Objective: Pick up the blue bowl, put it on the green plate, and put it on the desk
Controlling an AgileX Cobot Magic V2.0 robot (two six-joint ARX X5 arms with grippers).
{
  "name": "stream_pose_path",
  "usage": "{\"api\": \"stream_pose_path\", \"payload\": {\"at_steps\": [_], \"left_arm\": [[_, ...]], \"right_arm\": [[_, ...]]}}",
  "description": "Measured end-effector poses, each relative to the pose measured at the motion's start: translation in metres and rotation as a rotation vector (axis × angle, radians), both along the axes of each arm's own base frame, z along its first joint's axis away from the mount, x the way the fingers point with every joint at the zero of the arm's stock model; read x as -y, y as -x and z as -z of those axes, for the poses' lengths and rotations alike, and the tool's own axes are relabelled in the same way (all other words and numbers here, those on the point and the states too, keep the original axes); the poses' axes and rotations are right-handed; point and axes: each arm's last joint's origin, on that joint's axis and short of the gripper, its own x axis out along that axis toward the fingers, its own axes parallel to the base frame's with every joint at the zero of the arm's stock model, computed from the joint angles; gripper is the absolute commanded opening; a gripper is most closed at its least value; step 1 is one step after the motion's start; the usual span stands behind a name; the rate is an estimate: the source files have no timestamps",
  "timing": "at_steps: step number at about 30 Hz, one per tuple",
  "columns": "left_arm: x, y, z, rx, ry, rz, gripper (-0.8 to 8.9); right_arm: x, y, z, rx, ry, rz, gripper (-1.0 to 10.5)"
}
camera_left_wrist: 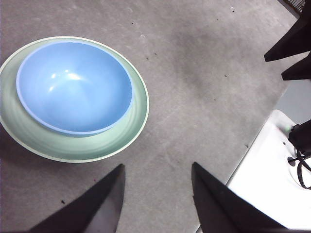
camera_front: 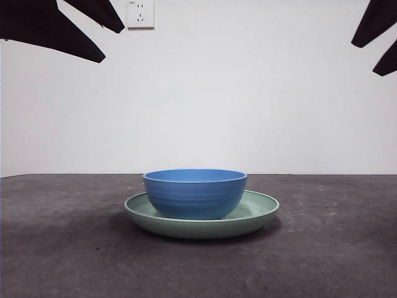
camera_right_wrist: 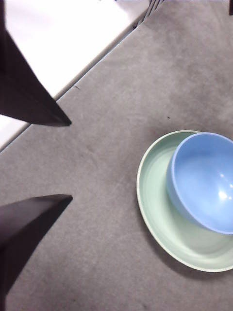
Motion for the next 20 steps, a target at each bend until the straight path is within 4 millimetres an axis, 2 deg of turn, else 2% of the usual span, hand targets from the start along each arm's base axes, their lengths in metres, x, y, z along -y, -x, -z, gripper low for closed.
{"api": "stream_pose_path", "payload": {"at_steps": [10, 12, 14, 20], "left_arm": [[0.0, 0.0, 0.0, 0.0, 0.0, 0.0, 2.09], [0.0, 0.0, 0.0, 0.0, 0.0, 0.0, 1.38], [0.0, 0.0, 0.0, 0.0, 0.0, 0.0, -0.02], [0.0, 0.0, 0.0, 0.0, 0.0, 0.0, 0.09]], "right_arm": [[-0.0002, -0.0005, -0.0005, 0.007, -0.003, 0.0, 2.2], [-0.0002, -0.0005, -0.0005, 0.007, -0.003, 0.0, 1.6], [-0.0002, -0.0005, -0.0005, 0.007, -0.003, 0.0, 0.0], [-0.0004, -0.0009, -0.0009, 0.013, -0.006, 0.0, 0.1]]}}
